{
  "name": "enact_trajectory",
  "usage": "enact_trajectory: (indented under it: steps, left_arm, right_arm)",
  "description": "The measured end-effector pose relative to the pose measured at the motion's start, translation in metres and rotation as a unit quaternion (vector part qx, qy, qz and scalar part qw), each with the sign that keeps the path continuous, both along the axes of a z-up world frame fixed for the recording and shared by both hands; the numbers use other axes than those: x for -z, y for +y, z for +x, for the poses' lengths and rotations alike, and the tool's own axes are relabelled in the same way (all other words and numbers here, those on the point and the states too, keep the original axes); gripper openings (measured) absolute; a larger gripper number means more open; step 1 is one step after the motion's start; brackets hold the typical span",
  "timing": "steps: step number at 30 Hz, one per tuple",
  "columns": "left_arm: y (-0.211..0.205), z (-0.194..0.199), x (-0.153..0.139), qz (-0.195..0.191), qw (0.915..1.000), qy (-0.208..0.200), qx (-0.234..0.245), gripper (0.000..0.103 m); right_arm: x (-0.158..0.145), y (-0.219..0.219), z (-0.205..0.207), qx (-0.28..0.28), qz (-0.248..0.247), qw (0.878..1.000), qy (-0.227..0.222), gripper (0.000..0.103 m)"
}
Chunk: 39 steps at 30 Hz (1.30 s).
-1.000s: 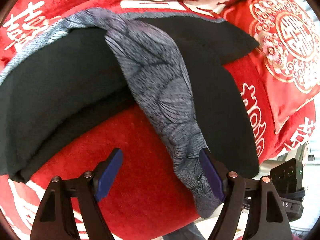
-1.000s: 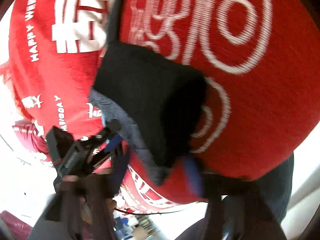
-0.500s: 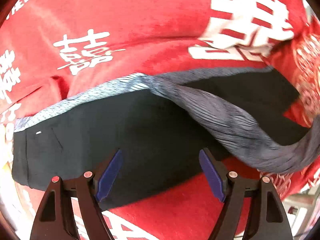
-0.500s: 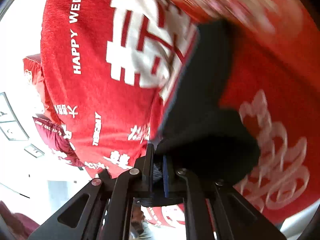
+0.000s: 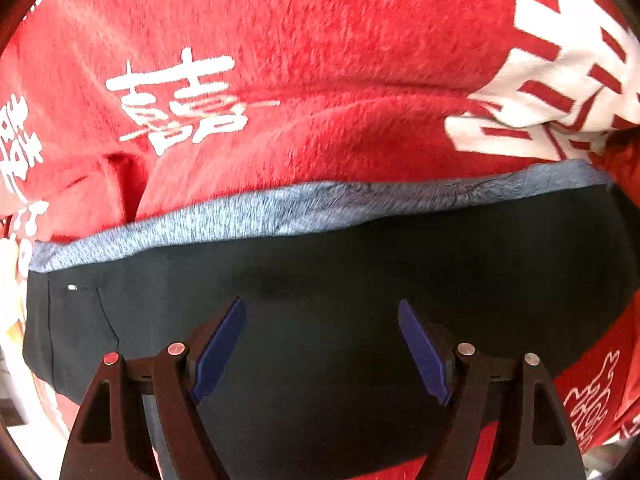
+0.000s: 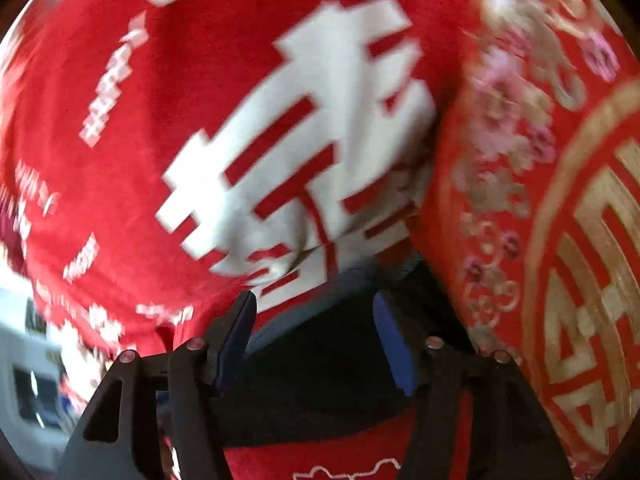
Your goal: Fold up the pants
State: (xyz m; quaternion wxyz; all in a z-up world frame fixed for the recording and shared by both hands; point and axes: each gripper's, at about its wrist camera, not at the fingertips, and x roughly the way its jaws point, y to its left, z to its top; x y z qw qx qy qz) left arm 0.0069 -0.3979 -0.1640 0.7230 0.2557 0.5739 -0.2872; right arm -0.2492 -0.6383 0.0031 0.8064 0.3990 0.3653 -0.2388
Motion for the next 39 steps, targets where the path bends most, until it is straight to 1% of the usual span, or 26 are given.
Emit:
enact_trajectory:
  steps: [3, 7, 9, 11, 13, 14, 15, 16, 17, 18, 19, 21, 22, 23, 24, 25, 26, 27, 29, 30, 31, 33, 34, 35, 38, 39]
  left_arm:
    - [0.001, 0.001, 0.008, 0.010, 0.9999, 0.007, -0.003, 0.079]
    - [0.004, -0.001, 0.014, 0.014, 0.9999, 0.008, 0.002, 0.079]
    - [0.005, -0.001, 0.015, 0.014, 0.9999, 0.005, 0.003, 0.082]
    - [0.007, 0.000, 0.016, 0.012, 0.9999, 0.005, 0.002, 0.083]
    - [0.008, 0.000, 0.017, 0.009, 0.9999, 0.007, -0.001, 0.083]
    - [0.008, 0.000, 0.016, 0.009, 0.9999, 0.007, 0.000, 0.083]
    - [0.008, 0.001, 0.016, 0.010, 0.9999, 0.006, 0.000, 0.083]
    - [0.008, 0.000, 0.013, 0.014, 0.9999, 0.007, -0.001, 0.083]
    - [0.007, 0.000, 0.010, 0.018, 0.9998, 0.005, -0.003, 0.083]
    - [0.006, -0.001, 0.005, 0.015, 0.9999, 0.001, -0.003, 0.083]
    - [0.005, -0.004, -0.005, 0.000, 1.0000, -0.008, 0.003, 0.083]
    - [0.001, -0.009, -0.013, -0.011, 0.9996, -0.020, 0.017, 0.083]
    - [-0.002, -0.013, -0.010, -0.008, 0.9994, -0.020, 0.028, 0.083]
    - [-0.004, -0.014, -0.004, 0.005, 0.9994, -0.017, 0.031, 0.083]
    - [-0.007, -0.014, 0.006, 0.023, 0.9991, -0.009, 0.034, 0.083]
    - [-0.007, -0.015, 0.012, 0.024, 0.9992, -0.005, 0.031, 0.086]
    - [-0.004, -0.013, 0.011, 0.017, 0.9995, -0.012, 0.024, 0.089]
    - [-0.003, -0.011, 0.011, 0.021, 0.9995, -0.008, 0.021, 0.090]
    - [0.002, -0.007, 0.009, 0.025, 0.9996, -0.003, 0.015, 0.090]
    - [0.002, -0.006, 0.007, 0.028, 0.9995, -0.003, 0.014, 0.090]
    - [0.002, -0.006, 0.003, 0.025, 0.9995, -0.003, 0.016, 0.090]
    - [-0.008, -0.008, -0.008, 0.006, 0.9996, -0.015, 0.023, 0.090]
    - [-0.016, -0.008, -0.012, 0.000, 0.9995, -0.017, 0.028, 0.090]
    - [-0.025, -0.009, -0.013, -0.006, 0.9993, -0.017, 0.032, 0.090]
    - [-0.057, -0.010, -0.008, -0.014, 0.9989, -0.021, 0.039, 0.090]
    - [-0.066, -0.008, -0.002, -0.012, 0.9990, -0.022, 0.037, 0.090]
  right_arm:
    - [0.028, 0.017, -0.009, 0.002, 0.042, 0.999, 0.022, 0.065]
    - [0.085, 0.027, -0.037, 0.057, 0.103, 0.990, 0.073, 0.065]
    - [0.098, 0.026, -0.045, 0.080, 0.095, 0.988, 0.089, 0.065]
    - [0.101, 0.020, -0.046, 0.094, 0.061, 0.988, 0.104, 0.064]
    - [0.103, 0.011, -0.045, 0.110, 0.048, 0.987, 0.105, 0.064]
    - [0.106, 0.007, -0.044, 0.117, 0.049, 0.987, 0.103, 0.061]
    - [0.107, 0.004, -0.043, 0.120, 0.050, 0.986, 0.102, 0.045]
    - [0.108, 0.002, -0.038, 0.114, 0.047, 0.986, 0.109, 0.019]
    - [0.106, 0.001, -0.036, 0.109, 0.044, 0.986, 0.119, 0.013]
    - [0.100, 0.002, -0.036, 0.105, 0.041, 0.987, 0.111, 0.013]
    - [0.087, 0.002, -0.039, 0.099, 0.025, 0.990, 0.096, 0.013]
    - [0.072, 0.007, -0.041, 0.088, -0.002, 0.991, 0.100, 0.013]
    - [0.073, 0.008, -0.043, 0.082, -0.010, 0.990, 0.116, 0.013]
    - [0.080, 0.008, -0.044, 0.080, -0.009, 0.987, 0.136, 0.014]
    - [0.095, 0.005, -0.046, 0.084, 0.001, 0.982, 0.167, 0.017]
    - [0.106, 0.001, -0.047, 0.088, 0.013, 0.978, 0.190, 0.022]
    - [0.111, 0.001, -0.049, 0.089, 0.013, 0.976, 0.200, 0.025]
    - [0.108, 0.004, -0.049, 0.089, 0.007, 0.976, 0.200, 0.029]
    - [0.095, 0.014, -0.053, 0.090, 0.013, 0.977, 0.193, 0.029]
    - [0.086, 0.019, -0.056, 0.093, 0.010, 0.979, 0.182, 0.029]
    - [0.070, 0.027, -0.058, 0.085, -0.008, 0.983, 0.160, 0.029]
    - [0.048, 0.038, -0.050, 0.053, -0.061, 0.986, 0.146, 0.029]
    - [0.040, 0.039, -0.041, 0.030, -0.088, 0.985, 0.144, 0.029]
    - [0.039, 0.037, -0.029, 0.009, -0.100, 0.985, 0.143, 0.029]
    - [0.055, 0.014, 0.009, -0.018, -0.096, 0.983, 0.154, 0.029]
    - [0.068, 0.003, 0.023, -0.029, -0.098, 0.981, 0.167, 0.029]
